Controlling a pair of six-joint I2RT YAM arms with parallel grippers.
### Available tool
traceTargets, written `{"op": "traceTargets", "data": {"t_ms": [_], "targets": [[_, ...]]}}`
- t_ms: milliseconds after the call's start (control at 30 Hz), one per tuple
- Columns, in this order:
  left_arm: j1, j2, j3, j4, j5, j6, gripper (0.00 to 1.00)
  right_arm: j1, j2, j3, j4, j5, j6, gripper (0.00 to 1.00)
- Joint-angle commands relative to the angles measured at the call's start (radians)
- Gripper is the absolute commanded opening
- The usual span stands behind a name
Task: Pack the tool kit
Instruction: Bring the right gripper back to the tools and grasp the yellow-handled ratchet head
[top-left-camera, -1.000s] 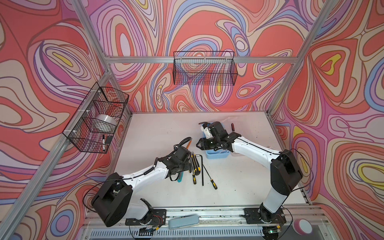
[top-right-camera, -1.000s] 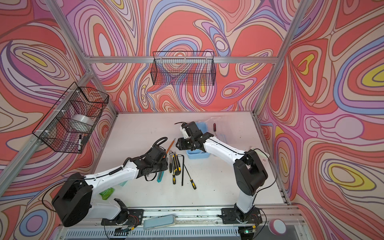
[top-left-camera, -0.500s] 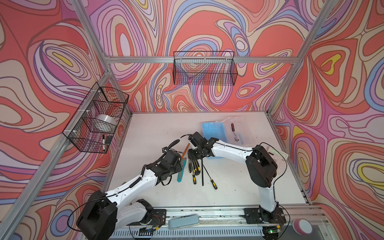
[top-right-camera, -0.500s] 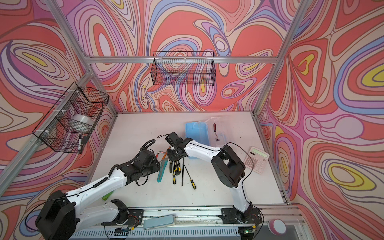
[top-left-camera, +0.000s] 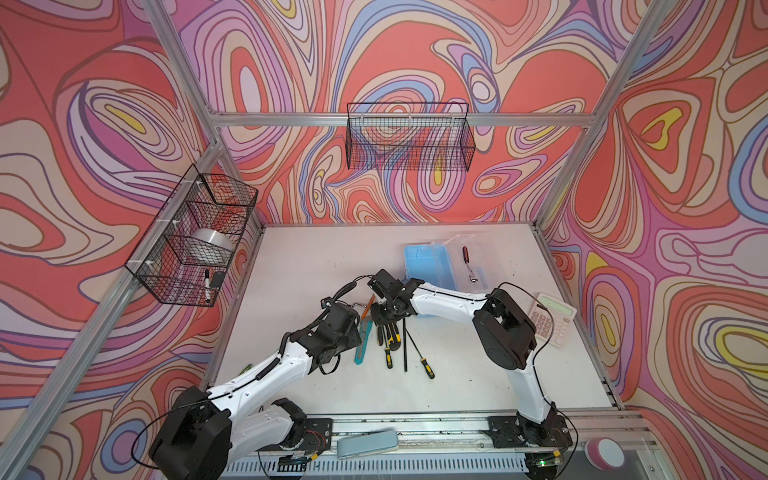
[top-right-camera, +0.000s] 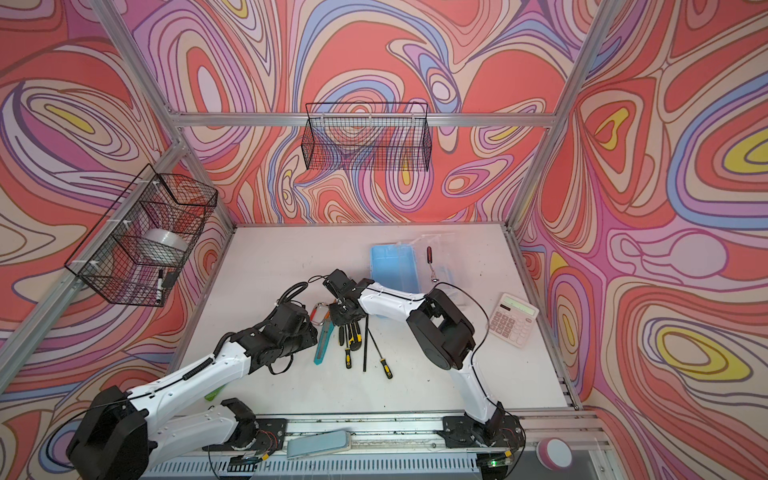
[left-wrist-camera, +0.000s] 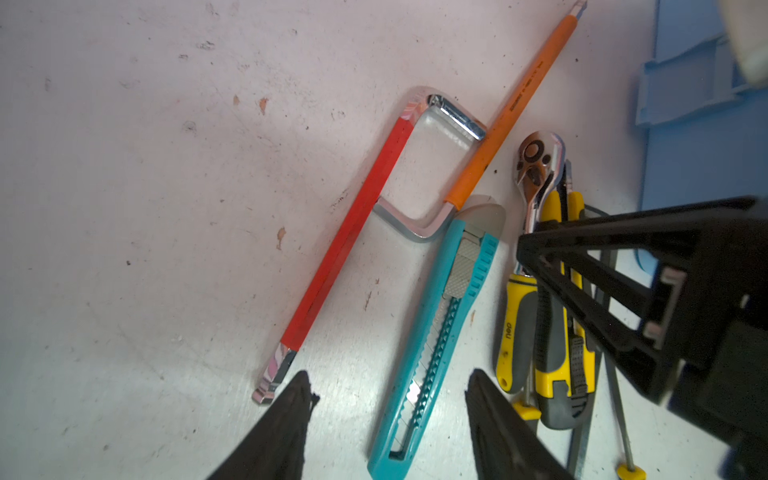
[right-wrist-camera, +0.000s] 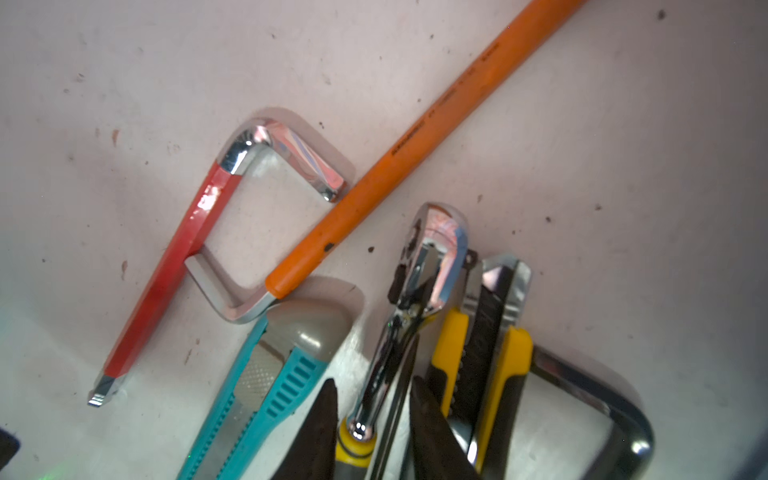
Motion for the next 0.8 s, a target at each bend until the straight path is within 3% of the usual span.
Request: {"op": "traceTargets", "data": {"t_ms": [0,267,667,767], "targets": [[0.005,-0.018,-0.013,-0.046,-0.026,-0.006,0.62,0.005,0.039,0.038,-0.028,0.022,-0.008,0.30],[0.005,-0.040,-0.026,-0.061,-0.038,-0.009,0.64,0.007,0.093,0.086,-0.063,0.044,-0.020,0.22],[0.005,-0.053,-0.001,-0.111,-0.056,0.022,0.65,0.008,0.160,0.129,-0.109,0.058,-0.026,0.25],[0.005,-0.051,0.003,-0.122,-0.058,0.032,0.65,0.007,0.149,0.117,-0.099,0.054,-0.027,0.12]]}}
